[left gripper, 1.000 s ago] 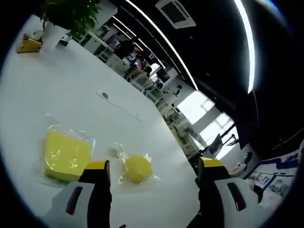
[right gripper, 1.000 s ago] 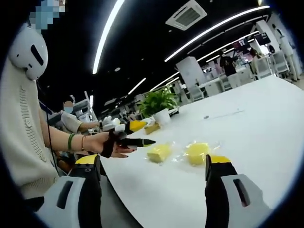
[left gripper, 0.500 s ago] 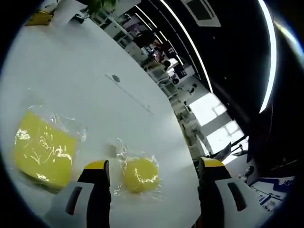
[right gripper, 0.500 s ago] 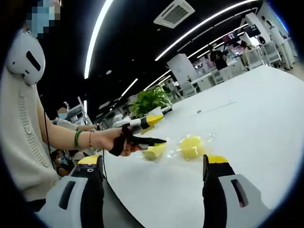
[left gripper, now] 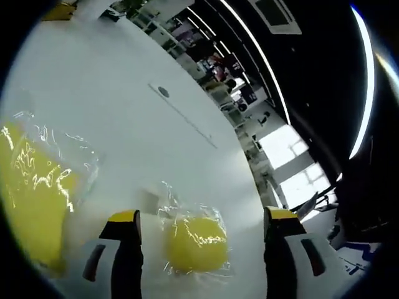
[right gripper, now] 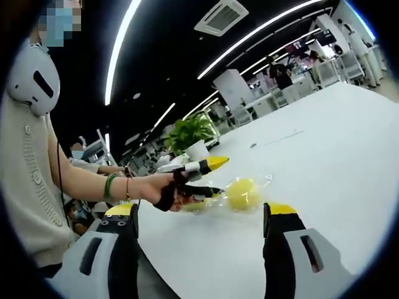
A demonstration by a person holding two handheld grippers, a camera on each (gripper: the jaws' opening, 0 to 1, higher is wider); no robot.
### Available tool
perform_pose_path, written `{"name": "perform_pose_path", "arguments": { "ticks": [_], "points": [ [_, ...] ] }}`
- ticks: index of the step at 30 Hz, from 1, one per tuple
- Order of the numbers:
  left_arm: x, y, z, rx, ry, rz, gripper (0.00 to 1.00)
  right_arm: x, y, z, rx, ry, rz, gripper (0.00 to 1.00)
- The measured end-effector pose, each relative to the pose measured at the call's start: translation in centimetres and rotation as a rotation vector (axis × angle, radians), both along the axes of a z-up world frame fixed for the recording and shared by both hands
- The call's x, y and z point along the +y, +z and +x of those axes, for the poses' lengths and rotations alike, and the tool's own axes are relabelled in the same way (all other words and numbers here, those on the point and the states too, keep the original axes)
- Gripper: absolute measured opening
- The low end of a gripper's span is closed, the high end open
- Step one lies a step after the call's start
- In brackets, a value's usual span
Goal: Compare the silicone blocks by pressing each to a similar depth, holding the contact briefly, and releasing to observe deformation and rebound differences across the visible hardness samples.
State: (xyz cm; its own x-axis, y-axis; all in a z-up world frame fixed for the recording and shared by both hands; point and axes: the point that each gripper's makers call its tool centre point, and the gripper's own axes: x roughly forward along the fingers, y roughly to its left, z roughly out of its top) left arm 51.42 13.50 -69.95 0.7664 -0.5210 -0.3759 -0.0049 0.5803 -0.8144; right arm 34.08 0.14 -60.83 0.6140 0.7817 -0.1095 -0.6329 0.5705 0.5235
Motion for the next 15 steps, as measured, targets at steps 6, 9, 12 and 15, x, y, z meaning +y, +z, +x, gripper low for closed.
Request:
{"name": "perform_pose_path", "arguments": {
  "ticks": [6, 9, 12, 15],
  "points": [
    [-0.2, 0.2, 1.4, -0.011, 0.042, -0.049, 0.7, 0.0, -0.4, 0.5, 0.019, 0.008, -0.002, 0.73],
    [-0.7, -0.2, 1.5, 0.005, 0.037, -0.06, 0.63, 0.0, -0.5, 0.7, 0.021, 0.005, 0.0, 0.73],
    [-0.7, -0.9, 1.5, 0.021, 0.025, -0.042, 0.53, 0.0, -0.7, 0.9, 0.026, 0.005, 0.003, 0.73],
    [-0.5, -1.5, 1.4, 0.054, 0.02, -0.042, 0.42, -0.1, -0.7, 1.0, 0.028, 0.008, 0.005, 0.71]
  ]
}}
